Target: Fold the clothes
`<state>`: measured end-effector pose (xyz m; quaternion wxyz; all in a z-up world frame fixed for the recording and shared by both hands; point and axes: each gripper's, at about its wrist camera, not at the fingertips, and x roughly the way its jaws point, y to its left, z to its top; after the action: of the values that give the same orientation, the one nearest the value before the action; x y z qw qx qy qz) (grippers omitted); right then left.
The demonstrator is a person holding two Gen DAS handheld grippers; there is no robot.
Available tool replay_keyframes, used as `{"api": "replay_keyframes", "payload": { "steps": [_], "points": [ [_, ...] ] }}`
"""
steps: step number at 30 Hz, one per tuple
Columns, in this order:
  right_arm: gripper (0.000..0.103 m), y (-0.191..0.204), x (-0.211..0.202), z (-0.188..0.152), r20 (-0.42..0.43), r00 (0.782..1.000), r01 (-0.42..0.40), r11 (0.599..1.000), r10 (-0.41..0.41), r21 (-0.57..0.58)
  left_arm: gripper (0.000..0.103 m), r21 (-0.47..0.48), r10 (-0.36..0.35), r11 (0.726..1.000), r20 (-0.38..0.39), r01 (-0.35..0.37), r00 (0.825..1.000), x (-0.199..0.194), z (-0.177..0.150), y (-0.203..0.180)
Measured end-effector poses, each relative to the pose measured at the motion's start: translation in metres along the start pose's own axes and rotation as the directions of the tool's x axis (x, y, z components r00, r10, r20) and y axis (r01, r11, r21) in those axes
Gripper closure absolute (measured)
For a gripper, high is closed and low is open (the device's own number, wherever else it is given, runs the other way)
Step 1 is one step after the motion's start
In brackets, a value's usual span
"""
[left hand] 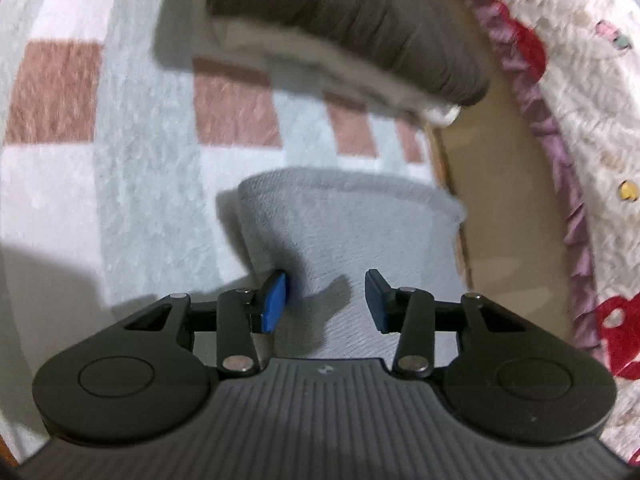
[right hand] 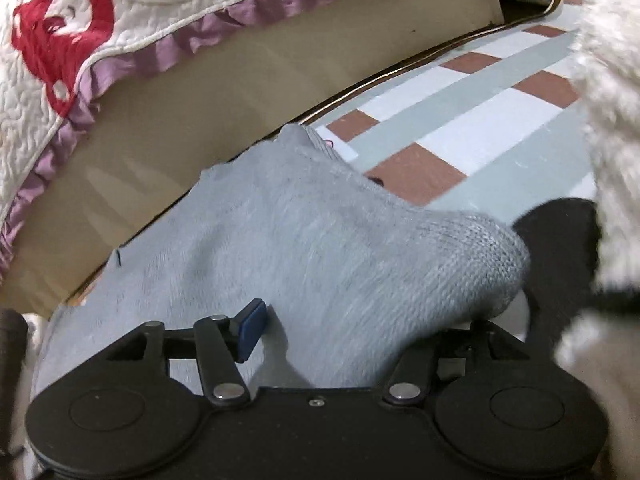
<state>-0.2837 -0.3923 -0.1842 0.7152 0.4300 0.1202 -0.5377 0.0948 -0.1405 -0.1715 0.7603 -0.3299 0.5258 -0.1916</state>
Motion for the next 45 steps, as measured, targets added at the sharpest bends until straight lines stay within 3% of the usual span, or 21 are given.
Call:
{"api": "replay_keyframes", "payload": {
  "steps": [2, 3, 4, 6, 9, 11, 14, 15, 18, 20, 22, 24, 26, 28, 30, 34, 38, 39, 40, 42, 45],
  "points": [
    [0.046, -0.009, 0.003, 0.008, -0.025, 0.999, -0.044, 0.998, 0.045, 0.04, 0.063, 0.035, 0.032, 0.999, 0.007, -0.032, 0.999, 0.007, -0.001, 0.0],
    [0.067, -0.013, 0.005, 0.012, -0.043, 0.997, -0.067, 0.996, 0.069, 0.059, 0.063, 0.085, 0.029, 0.996, 0.028, -0.031, 0.999, 0.01, 0.002, -0.004],
    [0.087, -0.013, 0.003, 0.016, -0.045, 0.992, -0.116, 0.991, 0.119, 0.067, 0.076, 0.138, 0.03, 0.99, 0.049, -0.036, 0.998, 0.012, 0.005, -0.008],
    [0.09, -0.013, -0.002, 0.025, -0.047, 0.975, -0.212, 0.974, 0.217, 0.082, 0.091, 0.249, 0.05, 0.966, 0.092, -0.072, 0.994, 0.015, 0.013, -0.019],
    [0.092, -0.002, -0.026, 0.048, -0.006, 0.954, -0.3, 0.954, 0.3, -0.01, 0.092, 0.338, 0.11, 0.928, 0.145, -0.154, 0.983, 0.009, 0.012, -0.037],
    [0.093, 0.005, -0.034, 0.056, 0.009, 0.964, -0.263, 0.961, 0.264, -0.092, 0.092, 0.457, 0.179, 0.852, 0.205, -0.256, 0.962, 0.008, 0.002, -0.053],
    [0.093, 0.008, -0.03, 0.049, 0.002, 0.984, -0.177, 0.973, 0.179, -0.148, 0.09, 0.587, 0.268, 0.71, 0.285, -0.389, 0.92, 0.013, -0.015, -0.07],
    [0.092, 0.007, -0.024, 0.042, -0.025, 0.989, -0.148, 0.979, 0.146, -0.142, 0.087, 0.592, 0.295, 0.692, 0.292, -0.414, 0.91, 0.012, -0.018, -0.073],
    [0.083, -0.006, -0.009, 0.03, -0.121, 0.987, -0.111, 0.993, 0.107, -0.031, 0.083, 0.577, 0.329, 0.687, 0.295, -0.442, 0.897, -0.006, -0.024, -0.082],
    [0.078, -0.01, -0.007, 0.03, -0.134, 0.984, -0.121, 0.993, 0.121, 0.008, 0.08, 0.628, 0.304, 0.637, 0.329, -0.447, 0.894, -0.025, -0.038, -0.097],
    [0.067, -0.011, -0.007, 0.032, -0.135, 0.982, -0.132, 0.991, 0.135, 0.029, 0.074, 0.692, 0.219, 0.604, 0.332, -0.395, 0.917, -0.046, -0.056, -0.113],
    [0.064, -0.012, -0.005, 0.031, -0.142, 0.982, -0.12, 0.992, 0.124, 0.04, 0.072, 0.762, 0.083, 0.593, 0.264, -0.261, 0.961, -0.062, -0.075, -0.127],
    [0.063, -0.01, -0.001, 0.03, -0.154, 0.983, -0.095, 0.995, 0.097, 0.024, 0.069, 0.808, -0.017, 0.579, 0.146, -0.109, 0.989, -0.068, -0.094, -0.137],
    [0.061, -0.01, 0.002, 0.03, -0.162, 0.984, -0.078, 0.997, 0.079, 0.016, 0.067, 0.823, -0.049, 0.566, -0.023, 0.047, 0.999, -0.057, -0.115, -0.141],
    [0.058, -0.011, 0.005, 0.03, -0.168, 0.983, -0.068, 0.998, 0.069, 0.014, 0.067, 0.83, -0.016, 0.543, -0.143, 0.129, 0.99, -0.04, -0.137, -0.141],
    [0.052, -0.01, 0.016, 0.033, -0.186, 0.98, -0.067, 0.998, 0.066, 0.001, 0.067, 0.885, 0.071, 0.456, -0.144, 0.096, 0.987, -0.018, -0.167, -0.139],
    [0.04, -0.007, 0.021, 0.035, -0.181, 0.98, -0.09, 0.996, 0.084, -0.021, 0.067, 0.887, 0.096, 0.449, -0.167, 0.107, 0.981, -0.004, -0.175, -0.137],
    [0.042, -0.006, 0.022, 0.035, -0.179, 0.98, -0.095, 0.995, 0.089, -0.026, 0.067, 0.889, 0.102, 0.444, -0.169, 0.107, 0.98, -0.002, -0.178, -0.135],
    [0.058, -0.005, 0.023, 0.035, -0.178, 0.98, -0.101, 0.994, 0.094, -0.032, 0.067, 0.892, 0.109, 0.439, -0.17, 0.106, 0.979, -0.001, -0.181, -0.135],
    [0.077, -0.004, 0.025, 0.036, -0.175, 0.979, -0.112, 0.993, 0.103, -0.043, 0.067, 0.899, 0.119, 0.427, -0.168, 0.102, 0.979, 0.0, -0.183, -0.135],
    [0.081, 0.002, 0.012, 0.041, -0.121, 0.981, -0.16, 0.985, 0.151, -0.065, 0.067, 0.899, 0.132, 0.427, -0.171, 0.1, 0.976, 0.001, -0.184, -0.135]
  ]
}}
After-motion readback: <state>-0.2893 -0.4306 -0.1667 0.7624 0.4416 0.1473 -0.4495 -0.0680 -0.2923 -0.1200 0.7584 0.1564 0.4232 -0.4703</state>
